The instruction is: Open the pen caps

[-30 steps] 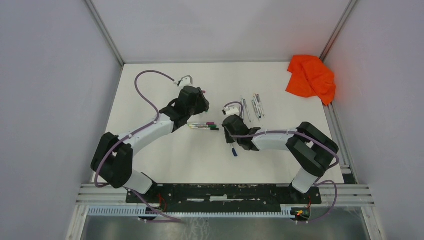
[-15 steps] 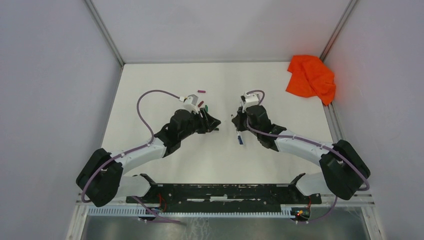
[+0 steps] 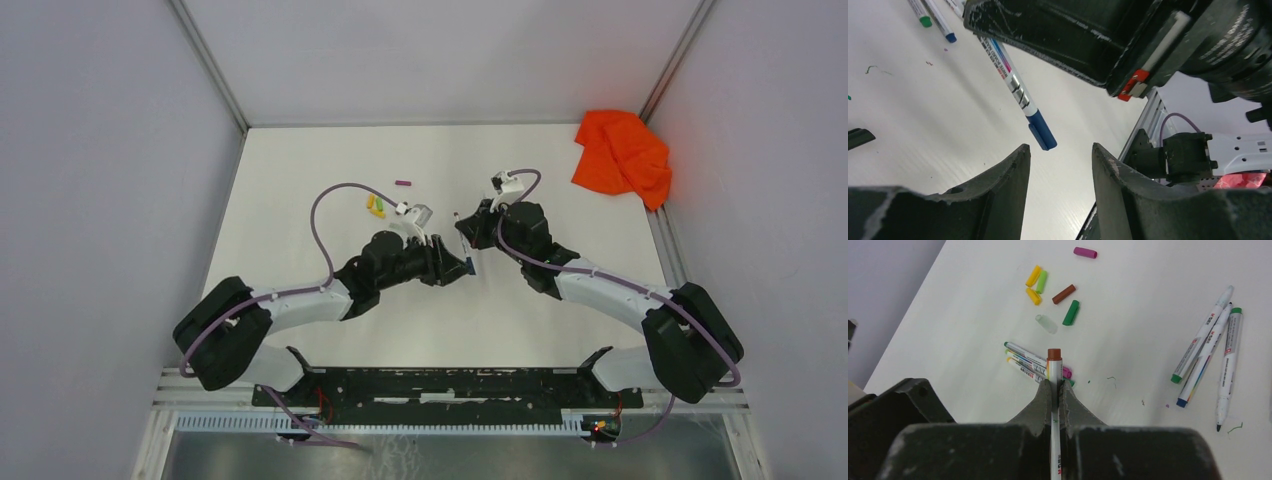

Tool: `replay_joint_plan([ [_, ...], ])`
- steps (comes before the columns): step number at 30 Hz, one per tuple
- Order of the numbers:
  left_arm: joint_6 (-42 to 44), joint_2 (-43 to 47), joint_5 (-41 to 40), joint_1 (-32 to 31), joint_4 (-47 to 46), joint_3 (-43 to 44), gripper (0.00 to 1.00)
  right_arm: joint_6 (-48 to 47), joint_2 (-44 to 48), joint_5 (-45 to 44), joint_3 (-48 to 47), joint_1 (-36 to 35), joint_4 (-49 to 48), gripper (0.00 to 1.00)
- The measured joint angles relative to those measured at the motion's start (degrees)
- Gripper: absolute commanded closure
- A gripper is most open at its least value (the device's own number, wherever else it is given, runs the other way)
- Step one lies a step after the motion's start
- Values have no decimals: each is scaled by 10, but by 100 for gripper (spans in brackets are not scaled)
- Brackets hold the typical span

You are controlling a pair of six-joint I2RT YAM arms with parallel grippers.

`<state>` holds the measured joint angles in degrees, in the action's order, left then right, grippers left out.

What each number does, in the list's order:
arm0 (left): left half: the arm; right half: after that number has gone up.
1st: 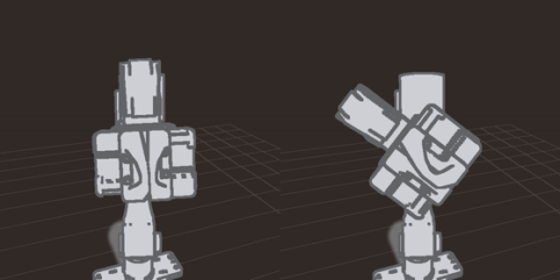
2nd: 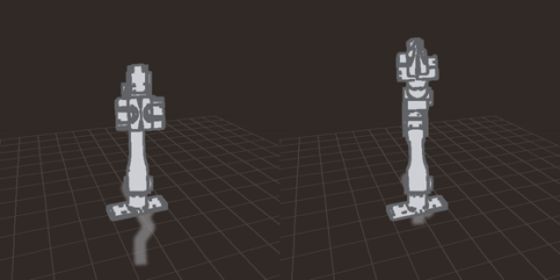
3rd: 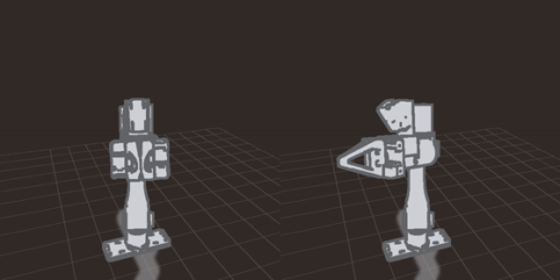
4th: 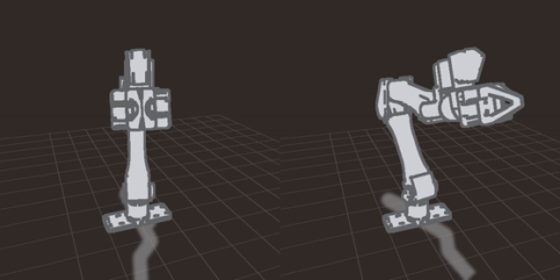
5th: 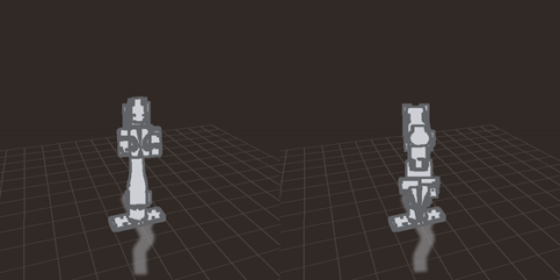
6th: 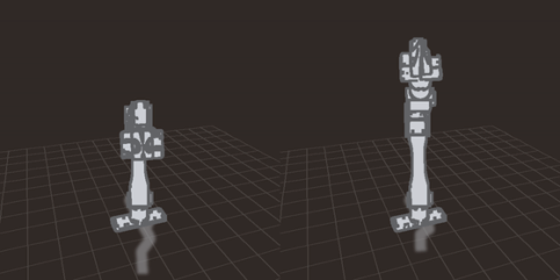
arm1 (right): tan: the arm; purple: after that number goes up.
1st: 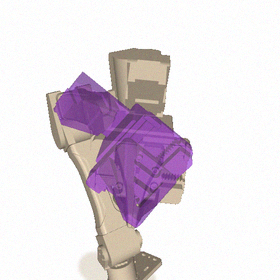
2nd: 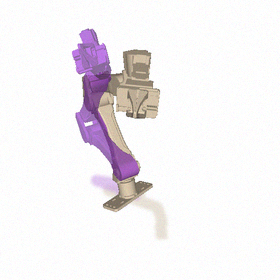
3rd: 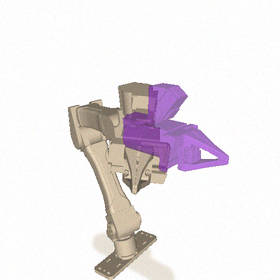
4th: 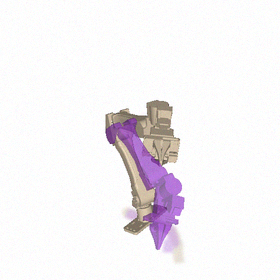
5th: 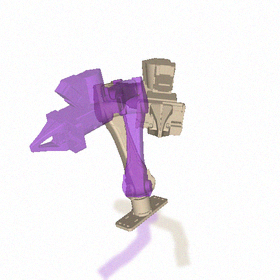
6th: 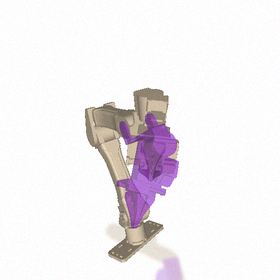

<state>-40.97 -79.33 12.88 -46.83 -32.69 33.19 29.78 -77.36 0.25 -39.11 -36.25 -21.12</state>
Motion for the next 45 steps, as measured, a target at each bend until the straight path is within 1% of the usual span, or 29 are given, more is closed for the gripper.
replay_joint_plan([
  [13, 2, -43, -5, -6, -25, 12, 45, 37, 0, 31, -9, 0, -24, 100],
  [18, 2, -64, -9, -13, -40, 21, 48, 49, 0, 38, -9, 0, -24, 100],
  [20, 2, -66, -10, -16, -45, 22, 52, 52, 0, 38, -9, 0, -26, 100],
  [22, 2, -66, -12, -17, -50, 22, 59, 55, 1, 39, -9, 0, -28, 100],
  [24, 2, -67, -14, -17, -53, 22, 62, 57, 4, 38, -9, 0, -28, 100],
  [27, 3, -67, -14, -17, -59, 22, 71, 61, 14, 36, -8, 0, -29, 100],
  [32, 3, -67, -20, -16, -68, 21, 82, 66, 32, 31, -2, 3, -41, 100],
  [36, 3, -67, -18, -17, -72, 20, 96, 73, 51, 21, 17, 8, -52, 100],
  [37, 3, -67, -17, -17, -72, 20, 98, 75, 57, 20, 23, 10, -54, 100],
  [42, 7, -67, -2, -18, -66, 20, 98, 81, 86, 17, 50, 21, -61, 100],
  [45, 23, -67, 13, -18, -42, 29, 98, 81, 100, 17, 65, 25, -62, 100],
])
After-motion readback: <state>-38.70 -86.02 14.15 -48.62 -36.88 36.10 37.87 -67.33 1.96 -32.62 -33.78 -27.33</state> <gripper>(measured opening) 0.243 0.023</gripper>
